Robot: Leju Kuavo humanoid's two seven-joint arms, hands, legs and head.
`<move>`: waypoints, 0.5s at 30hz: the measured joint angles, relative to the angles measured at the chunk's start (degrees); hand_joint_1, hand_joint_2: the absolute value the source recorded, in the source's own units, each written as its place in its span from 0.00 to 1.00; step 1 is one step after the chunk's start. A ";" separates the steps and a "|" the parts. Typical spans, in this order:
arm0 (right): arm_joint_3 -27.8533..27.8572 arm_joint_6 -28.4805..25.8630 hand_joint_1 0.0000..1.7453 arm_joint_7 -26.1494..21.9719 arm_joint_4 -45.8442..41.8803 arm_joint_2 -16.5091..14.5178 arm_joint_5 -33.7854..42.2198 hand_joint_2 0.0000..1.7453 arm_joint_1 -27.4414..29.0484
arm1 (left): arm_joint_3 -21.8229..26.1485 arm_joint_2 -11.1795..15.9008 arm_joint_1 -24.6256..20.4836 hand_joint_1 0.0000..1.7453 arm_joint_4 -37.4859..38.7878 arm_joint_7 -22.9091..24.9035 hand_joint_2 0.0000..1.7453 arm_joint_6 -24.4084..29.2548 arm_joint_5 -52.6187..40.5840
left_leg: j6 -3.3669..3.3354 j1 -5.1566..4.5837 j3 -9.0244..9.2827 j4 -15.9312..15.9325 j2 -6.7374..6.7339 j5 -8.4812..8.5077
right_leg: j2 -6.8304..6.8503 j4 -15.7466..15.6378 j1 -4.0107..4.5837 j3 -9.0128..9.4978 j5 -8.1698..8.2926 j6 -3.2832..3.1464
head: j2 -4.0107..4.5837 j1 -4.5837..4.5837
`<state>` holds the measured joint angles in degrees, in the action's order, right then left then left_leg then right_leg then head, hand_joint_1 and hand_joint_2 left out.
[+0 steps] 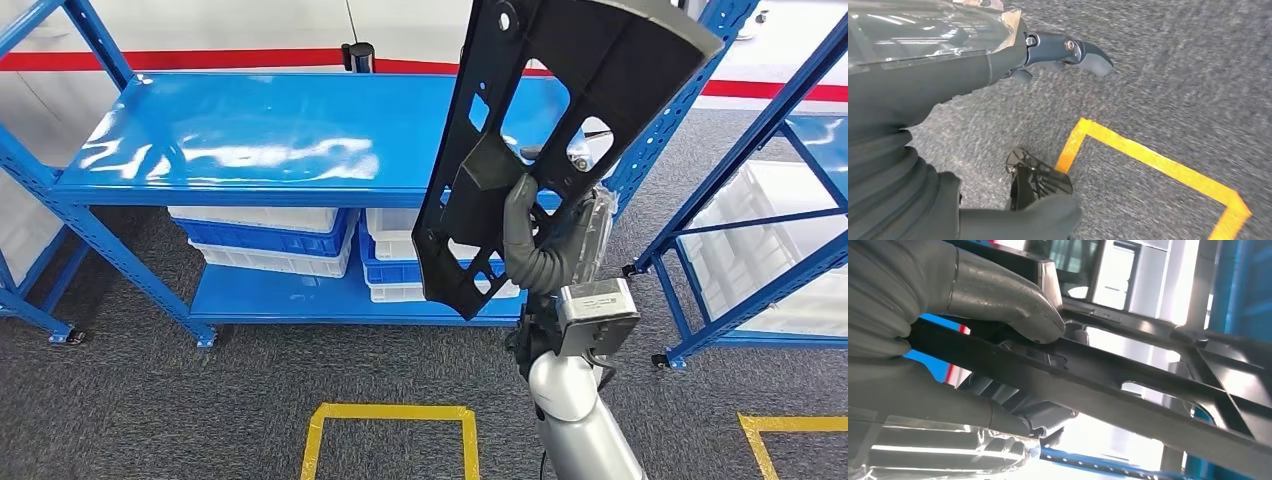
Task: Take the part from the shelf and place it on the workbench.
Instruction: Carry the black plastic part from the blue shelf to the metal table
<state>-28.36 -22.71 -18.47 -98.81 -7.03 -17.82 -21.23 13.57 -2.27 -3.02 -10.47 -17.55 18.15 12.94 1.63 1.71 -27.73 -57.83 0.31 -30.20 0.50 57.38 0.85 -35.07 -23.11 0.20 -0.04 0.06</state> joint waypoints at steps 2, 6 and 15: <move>1.07 0.41 1.00 -0.37 1.18 0.24 0.62 1.00 0.55 | -0.02 -0.10 0.05 0.00 0.05 -0.23 1.00 -0.09 0.04 | -0.99 0.08 -1.09 0.38 -0.22 0.65 | -0.10 0.83 -0.03 -1.20 -0.51 0.62 | 0.00 -0.01; 2.54 0.63 1.00 -0.76 2.62 0.70 1.05 1.00 1.29 | -0.02 -0.03 0.08 0.00 0.11 -0.31 1.00 -0.09 0.03 | -2.97 0.14 -4.46 0.52 -0.56 3.37 | -0.35 12.08 -0.77 -5.27 -9.00 0.44 | 0.00 -0.70; 4.05 0.63 1.00 -1.13 4.49 1.07 1.20 1.00 1.80 | -0.02 -0.28 0.09 0.00 0.13 -0.36 1.00 -0.09 0.31 | -0.94 0.20 -9.55 1.01 -0.90 9.51 | -0.48 -3.38 -0.24 10.51 -8.17 0.99 | 0.00 -0.67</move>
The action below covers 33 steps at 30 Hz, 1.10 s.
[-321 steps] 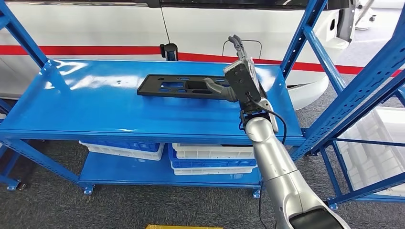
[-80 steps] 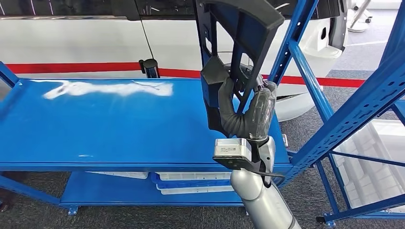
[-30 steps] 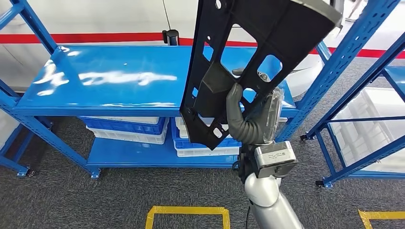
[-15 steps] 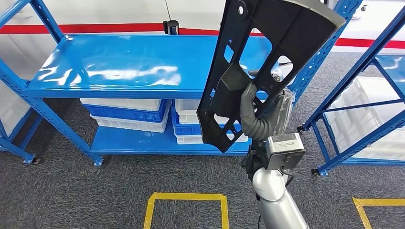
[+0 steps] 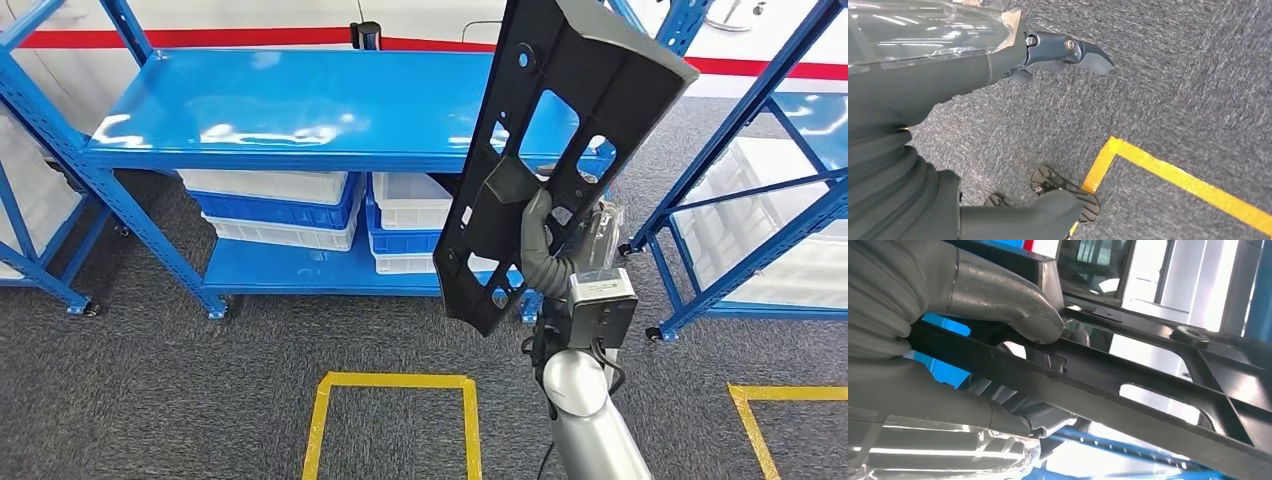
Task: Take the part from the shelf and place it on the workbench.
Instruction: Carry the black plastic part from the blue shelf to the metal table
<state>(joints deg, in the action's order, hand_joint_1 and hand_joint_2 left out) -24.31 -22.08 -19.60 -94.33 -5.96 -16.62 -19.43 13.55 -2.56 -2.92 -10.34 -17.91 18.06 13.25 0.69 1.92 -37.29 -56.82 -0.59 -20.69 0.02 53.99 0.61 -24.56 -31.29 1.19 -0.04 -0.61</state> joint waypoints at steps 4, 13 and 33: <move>0.90 -0.02 1.00 -1.14 1.55 0.02 1.04 1.00 1.09 | -0.01 0.08 0.14 0.00 0.13 0.20 1.00 0.50 0.00 | 0.79 0.24 -1.75 -3.30 0.22 -4.58 | 0.20 -0.47 -1.07 -2.01 2.77 -2.09 | 0.00 0.35; 3.41 -0.27 1.00 -3.08 3.08 0.08 2.23 1.00 4.10 | -0.02 0.07 -0.17 0.00 0.12 0.18 1.00 0.76 -0.02 | 1.10 0.29 7.94 -5.33 0.78 -8.79 | 0.37 2.90 -0.32 -10.42 7.86 -1.49 | 0.00 0.74; 7.15 0.93 1.00 -4.00 -0.56 2.41 2.83 1.00 8.80 | -0.39 -1.90 -0.64 0.00 0.19 0.10 1.00 4.44 -1.05 | 0.25 -0.14 -1.05 0.08 -0.17 0.57 | 0.13 -0.80 -0.58 0.36 1.26 -1.28 | 0.00 0.50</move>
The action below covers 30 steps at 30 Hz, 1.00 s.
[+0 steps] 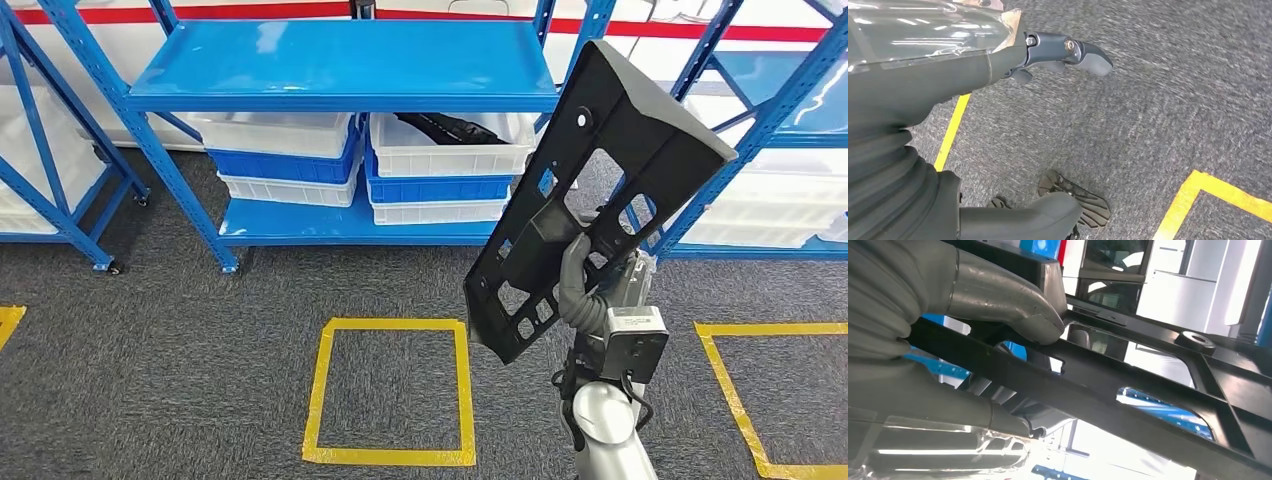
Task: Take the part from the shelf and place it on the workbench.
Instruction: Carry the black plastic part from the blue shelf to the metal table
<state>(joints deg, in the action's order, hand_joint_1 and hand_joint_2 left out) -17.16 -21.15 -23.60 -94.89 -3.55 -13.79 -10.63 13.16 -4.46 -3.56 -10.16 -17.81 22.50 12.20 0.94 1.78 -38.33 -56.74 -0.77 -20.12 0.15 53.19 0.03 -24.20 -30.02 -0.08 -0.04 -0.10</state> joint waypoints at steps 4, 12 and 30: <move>0.10 0.82 1.00 0.27 -0.33 0.33 0.04 1.00 0.57 | 0.02 -0.44 -0.12 0.00 0.01 -0.11 1.00 1.31 0.45 | 0.40 0.09 -2.66 -11.99 0.60 -11.53 | 0.18 0.02 -0.09 -3.31 3.45 -2.02 | 0.00 0.51; 0.03 2.27 1.00 1.31 -0.69 -0.18 -1.21 1.00 -0.26 | 0.95 -1.09 -0.91 0.00 -0.22 -0.30 1.00 3.66 2.87 | -0.03 -0.17 11.31 -1.25 0.97 -10.26 | 0.42 3.42 0.40 -10.84 7.88 -0.06 | 0.00 0.53; -0.32 3.45 1.00 1.45 -0.56 -0.55 -1.55 1.00 -2.91 | 3.15 -2.41 -0.94 0.00 -0.39 -0.40 1.00 4.65 4.28 | -0.04 0.05 0.48 1.03 0.13 1.26 | 0.08 0.51 0.07 -0.28 -0.33 0.25 | 0.00 0.21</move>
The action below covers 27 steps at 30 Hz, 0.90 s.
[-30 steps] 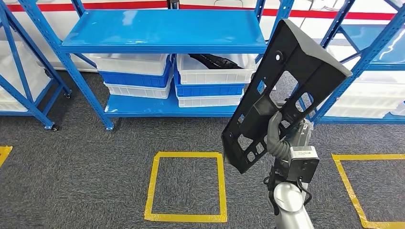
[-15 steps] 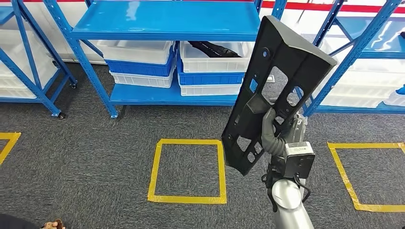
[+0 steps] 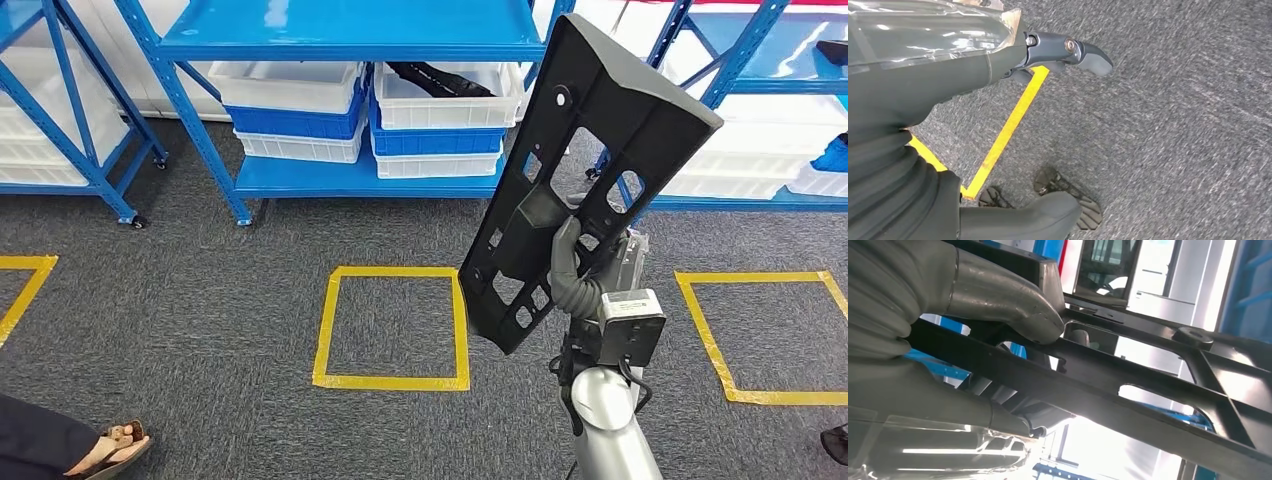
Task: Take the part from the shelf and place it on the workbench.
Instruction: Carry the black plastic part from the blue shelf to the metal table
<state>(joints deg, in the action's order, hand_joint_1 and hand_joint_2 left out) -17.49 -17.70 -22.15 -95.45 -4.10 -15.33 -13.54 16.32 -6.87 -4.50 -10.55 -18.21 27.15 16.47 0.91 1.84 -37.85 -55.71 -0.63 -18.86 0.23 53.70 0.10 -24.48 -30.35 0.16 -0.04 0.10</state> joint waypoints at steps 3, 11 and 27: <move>-0.13 0.56 1.00 0.43 0.18 -0.18 -0.65 1.00 -0.62 | 0.51 -0.04 0.18 0.00 -0.01 -0.25 1.00 0.12 0.49 | 0.39 0.20 -2.13 -6.10 0.29 -7.59 | 0.20 0.02 -0.44 -2.00 2.32 -1.78 | 0.00 0.34; 0.04 2.58 1.00 1.81 1.67 -0.78 -0.42 1.00 -3.52 | 1.56 -0.09 0.30 0.00 -0.15 -1.97 1.00 0.62 1.40 | 0.09 0.07 7.64 -4.87 0.69 -9.60 | 0.23 2.60 0.45 -8.60 6.08 -1.19 | 0.00 0.48; 1.99 3.89 1.00 0.45 7.27 -1.50 0.73 1.00 -8.38 | 2.89 0.01 0.87 0.00 -0.34 -5.84 1.00 -3.21 2.02 | -1.60 -0.45 4.56 -0.99 0.22 -5.67 | -0.01 2.91 0.10 -5.05 2.13 1.32 | 0.00 -0.34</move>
<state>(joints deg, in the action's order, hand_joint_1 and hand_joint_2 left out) -15.49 -13.81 -21.69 -88.18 -5.60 -14.60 -21.92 19.21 -6.86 -3.63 -10.88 -24.05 23.94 18.50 -0.70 1.39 -33.29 -56.70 -0.41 -24.53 0.22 56.61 0.20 -29.53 -28.21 1.48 -0.04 -0.24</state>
